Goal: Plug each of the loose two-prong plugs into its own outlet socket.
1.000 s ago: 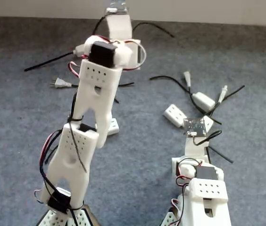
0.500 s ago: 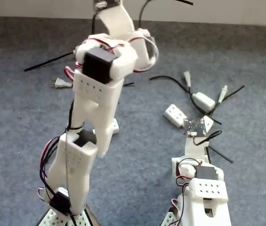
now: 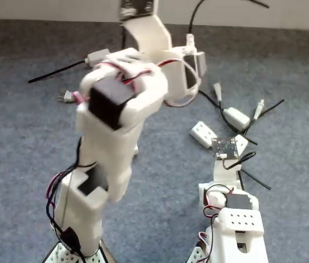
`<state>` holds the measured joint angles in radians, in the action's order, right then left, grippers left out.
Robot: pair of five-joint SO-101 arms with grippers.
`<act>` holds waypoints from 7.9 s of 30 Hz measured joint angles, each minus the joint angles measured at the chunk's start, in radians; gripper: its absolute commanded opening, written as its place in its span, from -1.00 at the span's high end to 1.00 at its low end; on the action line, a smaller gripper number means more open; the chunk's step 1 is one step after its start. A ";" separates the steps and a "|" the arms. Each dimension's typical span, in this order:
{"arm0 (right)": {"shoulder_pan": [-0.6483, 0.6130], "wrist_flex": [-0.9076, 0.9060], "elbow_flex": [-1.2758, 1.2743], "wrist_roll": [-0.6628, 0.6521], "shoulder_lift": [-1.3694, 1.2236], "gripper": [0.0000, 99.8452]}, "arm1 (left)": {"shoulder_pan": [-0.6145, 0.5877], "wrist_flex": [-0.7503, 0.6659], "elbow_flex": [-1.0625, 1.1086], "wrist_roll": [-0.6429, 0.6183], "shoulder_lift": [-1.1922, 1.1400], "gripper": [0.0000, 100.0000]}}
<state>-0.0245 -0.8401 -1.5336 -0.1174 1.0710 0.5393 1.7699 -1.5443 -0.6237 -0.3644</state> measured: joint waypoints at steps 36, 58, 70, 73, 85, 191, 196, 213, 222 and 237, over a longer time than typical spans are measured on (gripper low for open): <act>-0.002 0.000 0.000 0.000 0.000 0.54 | -0.124 -0.511 1.358 -0.574 0.509 0.99; -0.002 0.002 0.000 0.000 0.000 0.54 | -0.221 -1.320 2.186 -0.634 1.051 0.99; -0.193 -0.157 0.227 0.000 0.000 0.54 | -0.216 -2.134 2.727 -0.635 1.244 0.99; -0.325 -0.232 0.347 0.000 0.000 0.54 | -0.218 -2.226 2.768 -0.635 1.244 0.99; -0.580 -0.393 0.753 -0.034 -0.172 0.55 | -0.160 -2.260 2.805 -0.571 1.255 0.99; -0.250 -0.684 1.531 -0.023 -0.687 0.55 | -0.126 -2.361 2.935 -0.391 1.264 0.99; -0.336 -0.779 1.531 -0.023 -0.677 0.55 | -0.123 -2.361 2.932 -0.391 1.264 0.99; -0.405 -0.605 1.531 -0.051 -0.683 0.55 | -0.124 -2.363 2.920 -0.391 1.264 0.99; -0.250 -0.385 1.531 0.029 -0.838 0.55 | -0.040 -2.364 2.920 -0.388 1.264 0.99; -0.212 -0.476 1.531 0.037 -0.842 0.55 | -0.123 -2.407 2.897 -0.391 1.264 0.99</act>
<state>-0.2363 -1.3157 -0.0023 -0.0806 0.2286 0.4166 -0.6375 1.3525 -1.0150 0.8999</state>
